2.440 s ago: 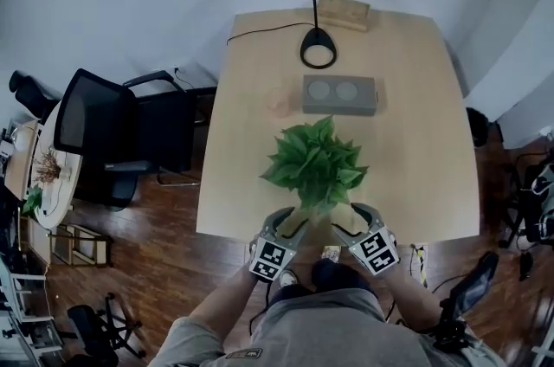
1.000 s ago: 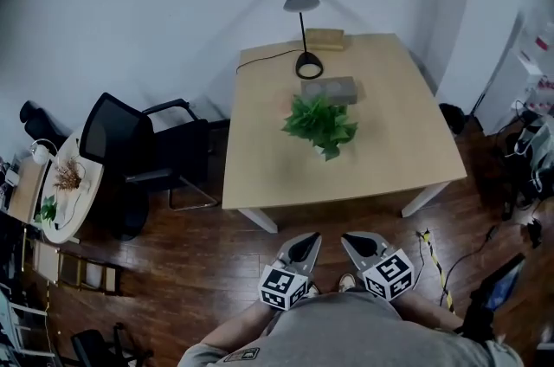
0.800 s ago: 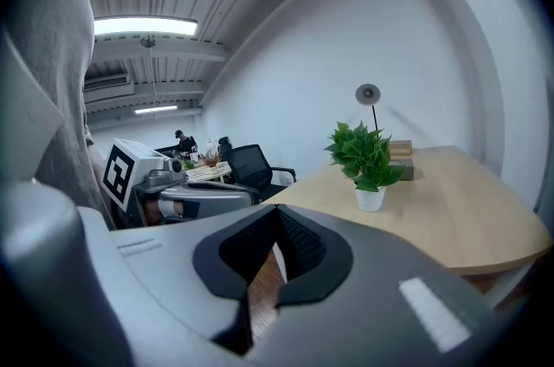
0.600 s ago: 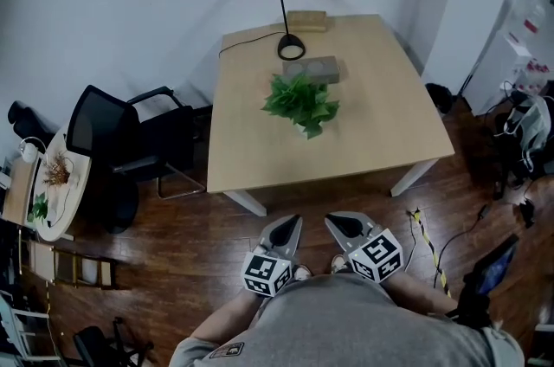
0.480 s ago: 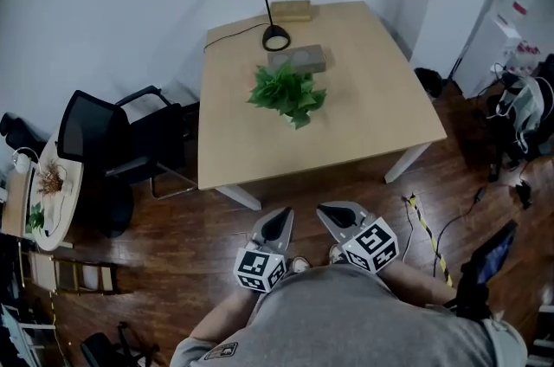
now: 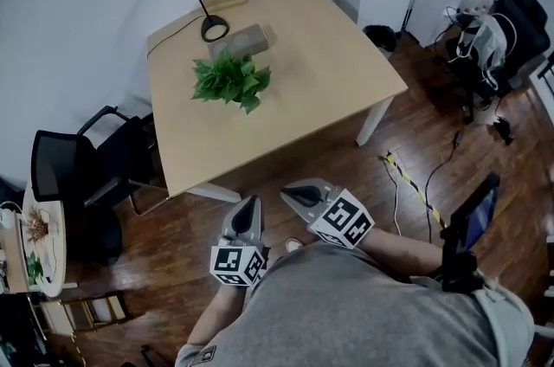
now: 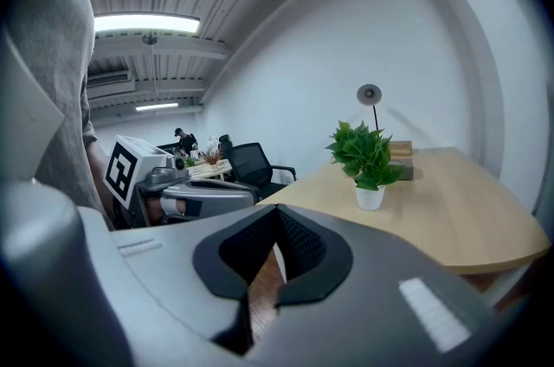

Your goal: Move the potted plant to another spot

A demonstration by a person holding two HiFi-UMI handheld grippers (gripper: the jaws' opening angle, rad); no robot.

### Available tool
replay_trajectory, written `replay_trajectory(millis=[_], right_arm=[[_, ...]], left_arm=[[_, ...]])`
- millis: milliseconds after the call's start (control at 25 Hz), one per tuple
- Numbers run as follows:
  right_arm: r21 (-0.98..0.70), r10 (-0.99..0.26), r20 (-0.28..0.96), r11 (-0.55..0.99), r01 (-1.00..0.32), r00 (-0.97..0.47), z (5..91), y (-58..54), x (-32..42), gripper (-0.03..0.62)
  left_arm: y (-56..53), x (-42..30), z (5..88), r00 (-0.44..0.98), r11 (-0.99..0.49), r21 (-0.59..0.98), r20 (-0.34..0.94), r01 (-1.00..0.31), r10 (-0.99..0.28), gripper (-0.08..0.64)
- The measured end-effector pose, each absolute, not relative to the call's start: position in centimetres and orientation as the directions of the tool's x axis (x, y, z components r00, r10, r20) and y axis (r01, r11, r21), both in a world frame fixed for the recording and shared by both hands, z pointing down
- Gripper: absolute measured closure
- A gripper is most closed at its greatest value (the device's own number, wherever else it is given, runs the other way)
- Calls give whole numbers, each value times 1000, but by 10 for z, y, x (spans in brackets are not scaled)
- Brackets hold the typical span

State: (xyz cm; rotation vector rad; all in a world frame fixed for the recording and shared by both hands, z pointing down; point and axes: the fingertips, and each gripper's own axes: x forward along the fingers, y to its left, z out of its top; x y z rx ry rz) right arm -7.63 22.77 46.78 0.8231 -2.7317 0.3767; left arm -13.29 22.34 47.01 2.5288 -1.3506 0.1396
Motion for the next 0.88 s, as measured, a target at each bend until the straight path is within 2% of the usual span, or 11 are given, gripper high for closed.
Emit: replay_trajectory(millis=[880], right_arm=[[-161, -494, 317, 813, -560, -809, 468, 222, -88, 588]], left_arm=[[217, -143, 474, 554, -517, 203, 219, -831, -803, 558]])
